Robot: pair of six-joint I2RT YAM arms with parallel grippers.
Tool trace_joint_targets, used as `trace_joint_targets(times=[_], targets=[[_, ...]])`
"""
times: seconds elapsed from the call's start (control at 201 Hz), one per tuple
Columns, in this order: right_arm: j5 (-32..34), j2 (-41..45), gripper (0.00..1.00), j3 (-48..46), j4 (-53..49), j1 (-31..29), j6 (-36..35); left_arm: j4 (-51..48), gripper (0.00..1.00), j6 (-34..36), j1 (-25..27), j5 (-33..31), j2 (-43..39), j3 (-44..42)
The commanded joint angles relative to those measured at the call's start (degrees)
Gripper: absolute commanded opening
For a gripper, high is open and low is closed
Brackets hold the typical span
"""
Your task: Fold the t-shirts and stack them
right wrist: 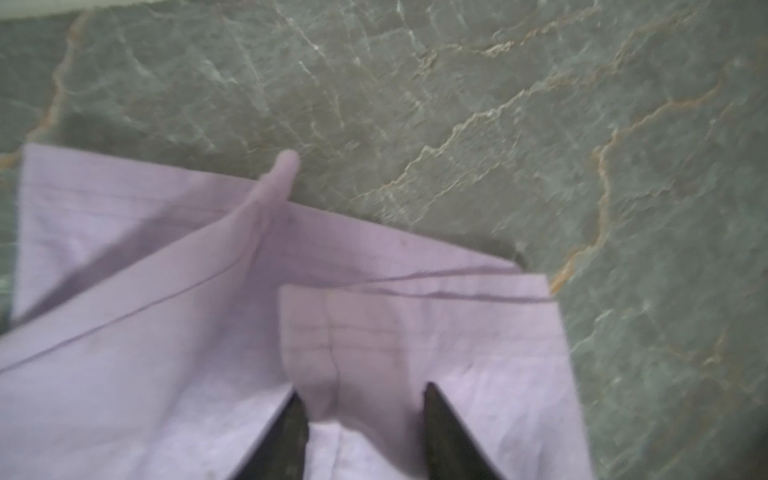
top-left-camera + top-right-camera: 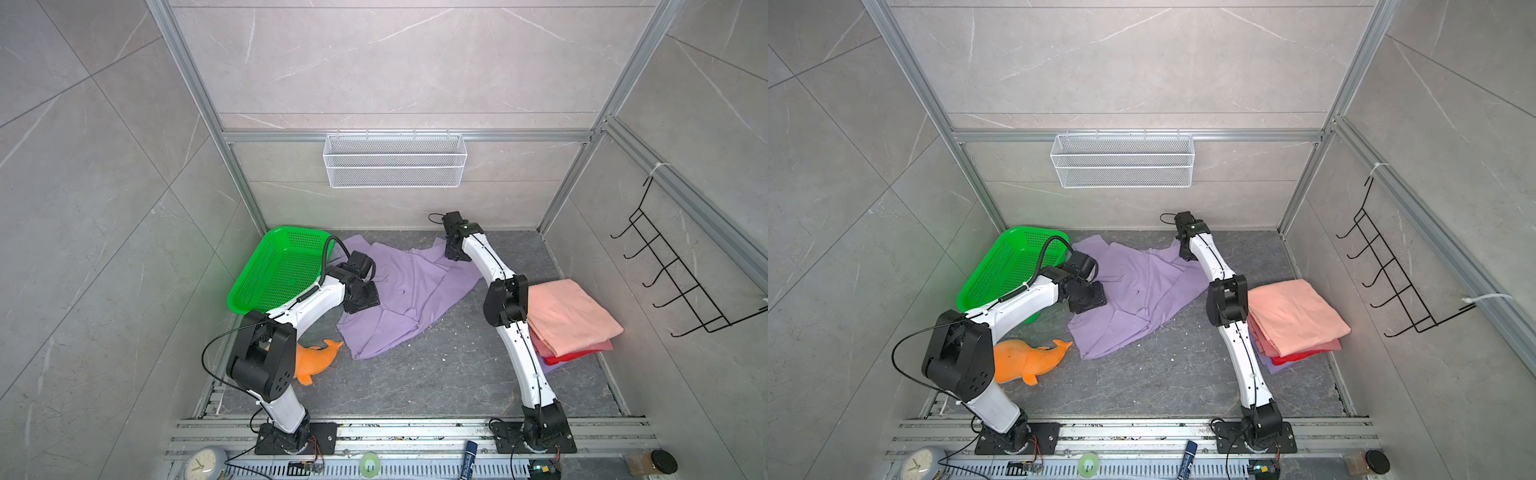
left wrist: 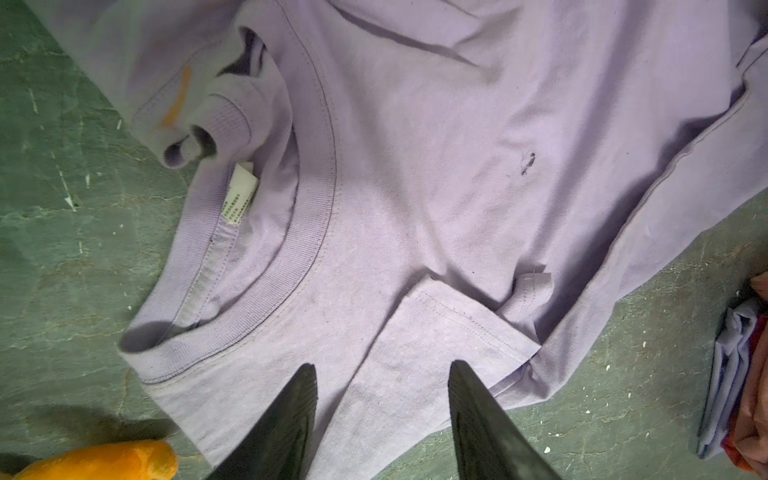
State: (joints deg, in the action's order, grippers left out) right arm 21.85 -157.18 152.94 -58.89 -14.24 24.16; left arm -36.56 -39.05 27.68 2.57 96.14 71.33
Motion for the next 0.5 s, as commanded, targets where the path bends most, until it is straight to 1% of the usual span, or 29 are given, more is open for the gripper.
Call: trace_joint_targets(times=[0.0,0.08,0.189,0.239,0.334,0.493], targets=[[-1.4,0.5,0.14,-0.1,-1.4,1.4,0.3,-2.5,0.54,-1.6,0.8,-1.8,-2.8,1.0],[-2.3,2.5,0.04,-0.8,-1.4,1.7,0.4,-2.7,0.53,-1.9,1.3,-2.2,-3.2,0.6],[-3.4,7.3,0.00,-3.7,-1.3,1.8,0.3,-3.9,0.53,-0.3,2.9,-2.2,-2.8,2.0],[-4.3,9.7,0.00,-8.2,-0.4,1.8,0.0,-4.8,0.53,0.8,3.9,-2.2,-1.9,3.3],[-6.3,17.3,0.00,-17.3,2.7,1.9,0.4,-6.3,0.53,2.6,6.2,-2.2,0.9,5.6],[-10.0,28.7,0.00,-34.1,9.3,2.6,2.5,-6.2,0.53,3.1,9.0,-2.2,5.9,7.9]])
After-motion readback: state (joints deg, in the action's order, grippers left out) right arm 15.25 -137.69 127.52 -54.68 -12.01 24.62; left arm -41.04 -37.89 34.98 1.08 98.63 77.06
